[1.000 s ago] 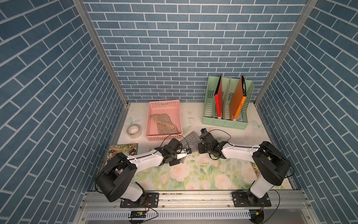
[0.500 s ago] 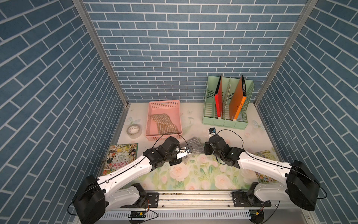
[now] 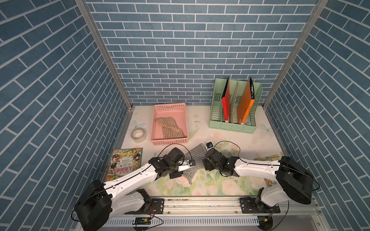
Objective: Fold the square dishcloth
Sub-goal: Flatten out the cleaning item at the center of the board.
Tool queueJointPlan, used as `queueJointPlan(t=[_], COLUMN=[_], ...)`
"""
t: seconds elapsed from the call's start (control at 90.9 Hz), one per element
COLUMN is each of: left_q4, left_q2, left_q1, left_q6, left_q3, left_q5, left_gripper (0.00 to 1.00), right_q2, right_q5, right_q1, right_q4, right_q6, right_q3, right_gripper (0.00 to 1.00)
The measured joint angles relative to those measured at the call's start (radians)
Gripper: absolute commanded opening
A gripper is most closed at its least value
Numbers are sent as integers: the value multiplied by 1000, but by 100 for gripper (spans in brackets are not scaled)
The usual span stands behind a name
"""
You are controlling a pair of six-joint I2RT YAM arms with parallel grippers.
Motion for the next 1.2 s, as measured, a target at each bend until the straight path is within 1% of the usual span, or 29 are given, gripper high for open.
queueJointPlan(t=[0.044,0.121,0.187,0.22,0.242,0.275,0.286,0.308,0.319,0.341,0.374,0.396,0.418,0.451,0.539,0.671,0.715,0.737,0.847,0.902,0.924,0.99,1.056,1.133,1.199], left_q4=[2,10,16,19,19,17,16,14,13,8,-1,-7,-13,-17,-10,17,37,47,117,150,151,142,106,55,9], left_q2=[-1,-1,-2,-3,-6,-10,-12,-15,-17,-20,-25,-27,-29,-29,-26,43,78,92,137,160,169,190,186,146,79], left_q1=[0,0,0,0,0,0,0,0,0,0,0,0,0,0,-1,-1,-1,-1,-2,-2,-2,-2,-2,-4,-8], left_q6=[-5,-2,-3,-3,-3,-2,0,2,4,0,5,6,10,17,24,36,38,41,41,49,48,40,28,18,11], left_q3=[-2,-7,-13,-16,-18,-18,-18,-18,-18,-18,-18,-18,-18,-20,-44,-75,-78,-79,-77,-74,-68,-48,-27,4,35], left_q5=[-8,-22,-35,-41,-43,-44,-44,-40,-40,-35,-21,-13,-2,9,15,-16,-37,-46,-82,-101,-104,-109,-100,-72,-45], left_gripper=[20,12,9,10,12,20,25,31,38,47,57,62,65,67,67,60,55,51,27,18,15,9,6,3,0], right_q2=[25,51,57,56,55,51,50,47,44,39,32,30,29,30,42,93,103,109,124,122,116,84,13,-105,-219], right_q5=[-9,-28,-45,-55,-60,-70,-73,-79,-82,-88,-94,-97,-100,-104,-117,-136,-143,-148,-165,-174,-174,-173,-166,-152,-131], right_q1=[0,0,0,0,0,0,-1,-2,-2,-2,-3,-3,-4,-7,-19,-60,-66,-69,-73,-71,-71,-67,-61,-51,-40], right_q4=[7,18,27,30,33,41,45,50,54,60,66,68,68,69,82,108,117,122,145,150,153,156,148,127,105], right_q6=[7,19,34,46,49,63,68,74,77,87,100,103,110,118,129,137,140,141,146,156,149,164,170,175,180], right_q3=[10,21,21,21,21,19,18,14,12,6,0,-3,-5,-5,-5,0,10,14,19,18,15,-3,-35,-69,-87], right_gripper=[76,76,79,79,79,78,78,77,77,76,75,74,73,71,65,54,49,47,21,4,0,0,0,0,0])
